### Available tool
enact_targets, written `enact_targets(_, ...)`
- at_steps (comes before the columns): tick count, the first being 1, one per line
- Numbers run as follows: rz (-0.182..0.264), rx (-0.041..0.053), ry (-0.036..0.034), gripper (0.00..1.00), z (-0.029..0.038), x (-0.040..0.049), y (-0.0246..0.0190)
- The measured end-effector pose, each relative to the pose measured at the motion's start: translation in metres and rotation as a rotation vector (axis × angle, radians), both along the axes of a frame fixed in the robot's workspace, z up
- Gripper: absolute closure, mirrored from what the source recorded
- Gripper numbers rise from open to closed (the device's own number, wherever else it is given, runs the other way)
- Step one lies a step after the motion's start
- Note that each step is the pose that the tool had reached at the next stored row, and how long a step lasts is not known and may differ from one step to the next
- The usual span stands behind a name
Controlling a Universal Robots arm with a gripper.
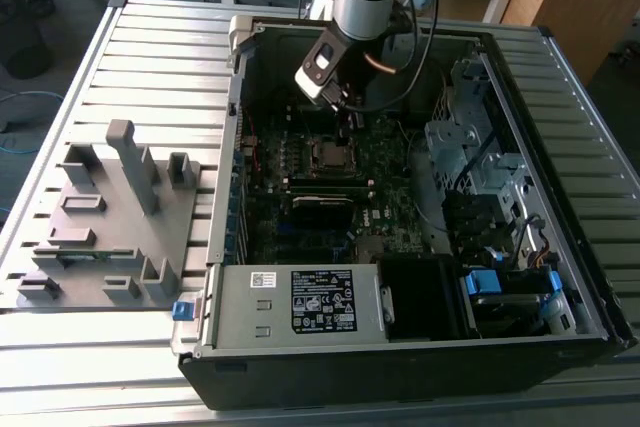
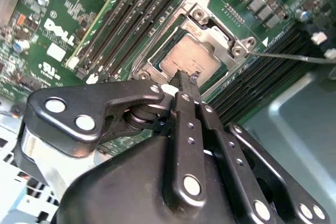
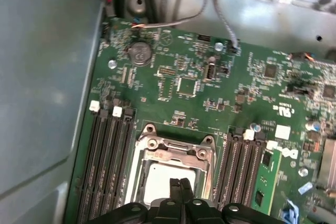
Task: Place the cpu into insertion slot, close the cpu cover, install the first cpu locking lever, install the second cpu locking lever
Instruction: 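Close the cpu cover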
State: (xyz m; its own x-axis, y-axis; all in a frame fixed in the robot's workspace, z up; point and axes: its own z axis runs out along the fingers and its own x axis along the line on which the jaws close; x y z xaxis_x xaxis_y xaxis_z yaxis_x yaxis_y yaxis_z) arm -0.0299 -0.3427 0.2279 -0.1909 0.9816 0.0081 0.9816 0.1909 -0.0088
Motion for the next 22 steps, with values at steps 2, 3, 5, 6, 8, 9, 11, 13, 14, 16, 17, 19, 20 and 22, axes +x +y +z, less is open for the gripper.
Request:
enact_targets(2, 0.035, 0.0, 0.0, 0.9, -0.0001, 0.0, 0.0)
enact_targets(3, 0.051, 0.0, 0.0, 0.9, -0.0001, 0.0, 0.0)
enact_targets(5, 0.059, 0.0, 0.0, 0.9, -0.0001, 0.0, 0.0)
enact_targets(6, 0.059, 0.0, 0.0, 0.9, -0.0001, 0.0, 0.0)
enact_targets(8, 0.059, -0.0001, 0.0, 0.9, -0.0001, 0.0, 0.0)
enact_targets(9, 0.059, 0.0, 0.0, 0.9, -0.0001, 0.0, 0.0)
enact_targets(11, 0.059, -0.0001, 0.0, 0.9, -0.0001, 0.0, 0.0)
enact_targets(13, 0.059, 0.0, 0.0, 0.9, -0.0001, 0.0, 0.0)
enact_targets(14, 0.061, 0.0, 0.0, 0.9, -0.0001, 0.0, 0.0)
enact_targets(16, 0.066, 0.0, 0.0, 0.9, -0.0001, 0.0, 0.0)
enact_targets(17, 0.068, 0.0, 0.0, 0.9, -0.0001, 0.0, 0.0)
enact_targets(19, 0.069, 0.0, 0.0, 0.9, -0.0001, 0.0, 0.0)
enact_targets(20, 0.069, 0.0, 0.0, 0.9, -0.0001, 0.0, 0.0)
enact_targets(22, 0.069, 0.0, 0.0, 0.9, -0.0001, 0.0, 0.0)
